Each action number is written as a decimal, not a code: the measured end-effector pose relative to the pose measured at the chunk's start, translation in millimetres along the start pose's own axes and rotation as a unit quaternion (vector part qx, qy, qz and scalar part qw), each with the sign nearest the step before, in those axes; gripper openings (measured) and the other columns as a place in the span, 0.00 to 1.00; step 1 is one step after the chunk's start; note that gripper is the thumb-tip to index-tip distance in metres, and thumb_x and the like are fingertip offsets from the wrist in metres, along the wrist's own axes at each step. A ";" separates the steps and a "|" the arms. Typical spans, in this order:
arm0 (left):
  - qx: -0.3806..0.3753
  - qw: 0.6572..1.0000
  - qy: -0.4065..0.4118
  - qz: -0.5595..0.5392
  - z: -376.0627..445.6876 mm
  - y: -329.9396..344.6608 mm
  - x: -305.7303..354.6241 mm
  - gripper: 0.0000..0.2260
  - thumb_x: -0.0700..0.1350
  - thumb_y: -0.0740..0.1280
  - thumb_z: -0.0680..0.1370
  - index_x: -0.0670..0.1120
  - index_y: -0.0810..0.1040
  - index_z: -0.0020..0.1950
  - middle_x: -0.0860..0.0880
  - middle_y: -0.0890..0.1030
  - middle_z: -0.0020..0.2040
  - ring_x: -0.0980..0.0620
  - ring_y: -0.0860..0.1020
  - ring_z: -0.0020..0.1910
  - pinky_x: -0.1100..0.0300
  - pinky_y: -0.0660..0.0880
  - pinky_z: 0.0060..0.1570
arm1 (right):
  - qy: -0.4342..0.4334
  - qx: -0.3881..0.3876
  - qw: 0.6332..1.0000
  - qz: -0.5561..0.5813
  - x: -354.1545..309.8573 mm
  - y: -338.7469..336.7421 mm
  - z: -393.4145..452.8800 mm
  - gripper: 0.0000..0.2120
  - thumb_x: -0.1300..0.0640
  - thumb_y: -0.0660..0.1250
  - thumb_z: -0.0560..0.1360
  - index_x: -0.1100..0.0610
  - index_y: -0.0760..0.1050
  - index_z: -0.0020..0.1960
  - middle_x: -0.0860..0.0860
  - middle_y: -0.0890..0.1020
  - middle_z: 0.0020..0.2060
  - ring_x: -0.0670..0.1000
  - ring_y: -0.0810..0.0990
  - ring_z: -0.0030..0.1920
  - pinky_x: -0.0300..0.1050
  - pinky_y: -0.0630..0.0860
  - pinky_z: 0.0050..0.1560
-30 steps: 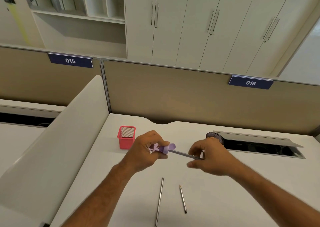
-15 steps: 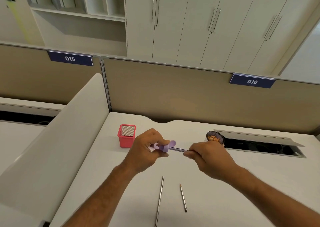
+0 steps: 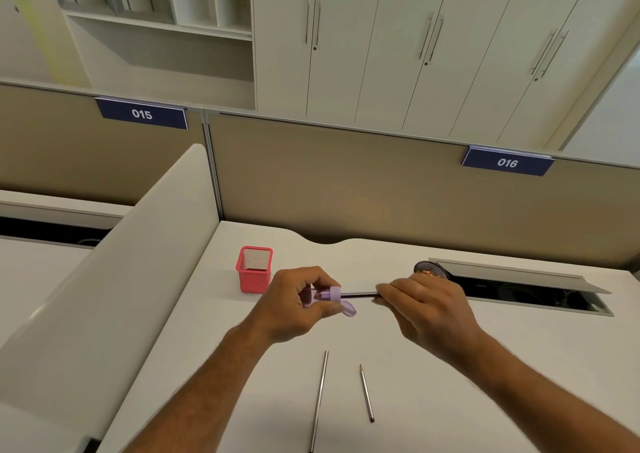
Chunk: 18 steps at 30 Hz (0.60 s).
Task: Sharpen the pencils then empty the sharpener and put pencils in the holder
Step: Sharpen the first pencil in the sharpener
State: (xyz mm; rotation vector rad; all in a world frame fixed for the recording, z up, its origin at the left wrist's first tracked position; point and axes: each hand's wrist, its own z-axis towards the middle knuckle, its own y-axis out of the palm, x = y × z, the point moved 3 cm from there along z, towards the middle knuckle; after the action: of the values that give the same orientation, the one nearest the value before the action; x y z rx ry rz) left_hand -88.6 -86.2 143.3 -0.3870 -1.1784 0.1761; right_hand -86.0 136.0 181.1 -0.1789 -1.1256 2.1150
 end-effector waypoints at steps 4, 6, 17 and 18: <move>0.000 1.000 0.010 0.008 0.4 0.9 2.0 0.09 0.49 0.76 0.69 0.50 0.82 0.47 0.55 0.82 0.40 0.50 0.77 0.38 0.56 0.77 0.34 | -0.020 0.002 0.999 -0.033 -4.8 -2.0 2.9 0.08 0.55 0.69 0.76 0.59 0.81 0.42 0.51 0.77 0.29 0.54 0.72 0.26 0.45 0.68 0.24; 0.014 0.999 0.029 0.022 0.2 0.5 1.6 0.10 0.46 0.78 0.68 0.50 0.80 0.46 0.57 0.80 0.41 0.54 0.76 0.39 0.62 0.76 0.35 | 0.005 -0.051 0.999 -0.005 -3.7 -0.9 5.0 0.10 0.53 0.66 0.77 0.56 0.80 0.40 0.50 0.76 0.27 0.54 0.72 0.25 0.44 0.67 0.23; 0.030 0.994 0.086 0.065 -0.8 3.1 -0.4 0.10 0.47 0.78 0.67 0.48 0.82 0.45 0.58 0.78 0.42 0.55 0.77 0.40 0.64 0.77 0.35 | 0.207 -0.259 0.912 0.241 5.7 1.3 23.0 0.05 0.51 0.74 0.72 0.53 0.83 0.43 0.47 0.84 0.33 0.43 0.75 0.28 0.30 0.68 0.32; 0.019 0.996 0.067 0.063 -1.3 3.6 -1.6 0.11 0.48 0.78 0.67 0.48 0.82 0.46 0.59 0.79 0.42 0.56 0.77 0.40 0.67 0.75 0.35 | 0.195 -0.255 0.922 0.218 5.3 1.8 22.4 0.06 0.52 0.75 0.70 0.52 0.82 0.45 0.46 0.84 0.36 0.43 0.75 0.31 0.33 0.70 0.35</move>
State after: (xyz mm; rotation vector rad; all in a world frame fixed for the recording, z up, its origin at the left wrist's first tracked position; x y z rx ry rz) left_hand -87.7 -83.6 140.2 -0.4335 -1.0186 0.2781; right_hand -100.5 123.9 194.3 -1.1363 -1.4547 1.9632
